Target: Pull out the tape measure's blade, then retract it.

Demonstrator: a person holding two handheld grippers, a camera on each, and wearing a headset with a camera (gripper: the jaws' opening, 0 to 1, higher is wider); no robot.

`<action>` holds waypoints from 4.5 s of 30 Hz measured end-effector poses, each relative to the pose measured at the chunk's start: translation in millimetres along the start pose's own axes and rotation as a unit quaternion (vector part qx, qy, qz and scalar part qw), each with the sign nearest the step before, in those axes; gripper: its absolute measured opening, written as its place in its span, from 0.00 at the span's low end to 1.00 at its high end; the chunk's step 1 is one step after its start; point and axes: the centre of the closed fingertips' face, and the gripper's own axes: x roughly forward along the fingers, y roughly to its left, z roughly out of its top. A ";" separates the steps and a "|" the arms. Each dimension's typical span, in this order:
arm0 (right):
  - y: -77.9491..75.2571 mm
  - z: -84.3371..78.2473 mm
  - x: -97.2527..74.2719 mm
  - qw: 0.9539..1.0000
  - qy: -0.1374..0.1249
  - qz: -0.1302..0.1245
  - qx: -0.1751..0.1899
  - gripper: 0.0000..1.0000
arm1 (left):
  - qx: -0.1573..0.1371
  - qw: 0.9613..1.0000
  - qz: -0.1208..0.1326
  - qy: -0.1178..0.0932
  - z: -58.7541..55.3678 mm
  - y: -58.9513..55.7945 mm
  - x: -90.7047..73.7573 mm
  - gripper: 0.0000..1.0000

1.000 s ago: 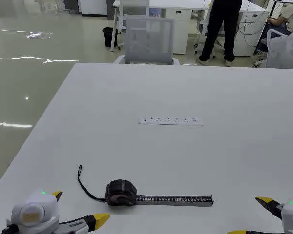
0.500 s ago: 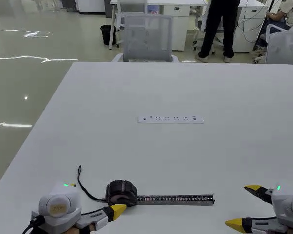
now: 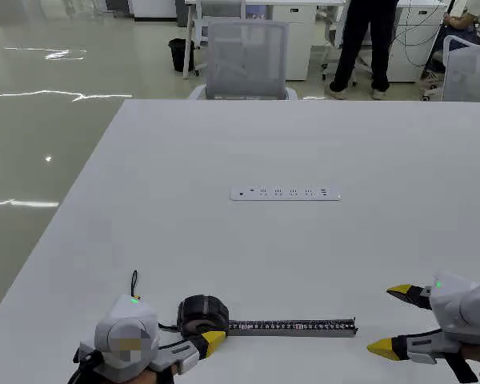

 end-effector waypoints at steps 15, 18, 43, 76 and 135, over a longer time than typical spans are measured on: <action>-0.3 1.8 23.4 0.995 0.047 0.066 -0.065 0.60 | -0.016 1.000 0.022 0.007 -0.9 2.1 11.8 0.99; -0.7 -1.4 27.0 0.991 0.065 0.080 -0.083 0.58 | -0.012 1.000 0.025 0.012 -2.6 1.4 15.5 0.99; 11.8 -27.0 57.7 0.958 0.170 0.170 -0.160 0.29 | -0.031 0.998 0.046 0.012 -11.2 -1.3 32.5 0.99; 10.8 -34.9 66.1 0.951 0.221 0.176 -0.124 0.15 | -0.052 0.997 0.049 0.016 -17.7 -4.9 35.8 0.95; 10.0 -35.3 67.8 0.956 0.227 0.157 -0.102 0.14 | -0.091 0.991 0.068 0.068 -27.9 -8.1 63.0 0.59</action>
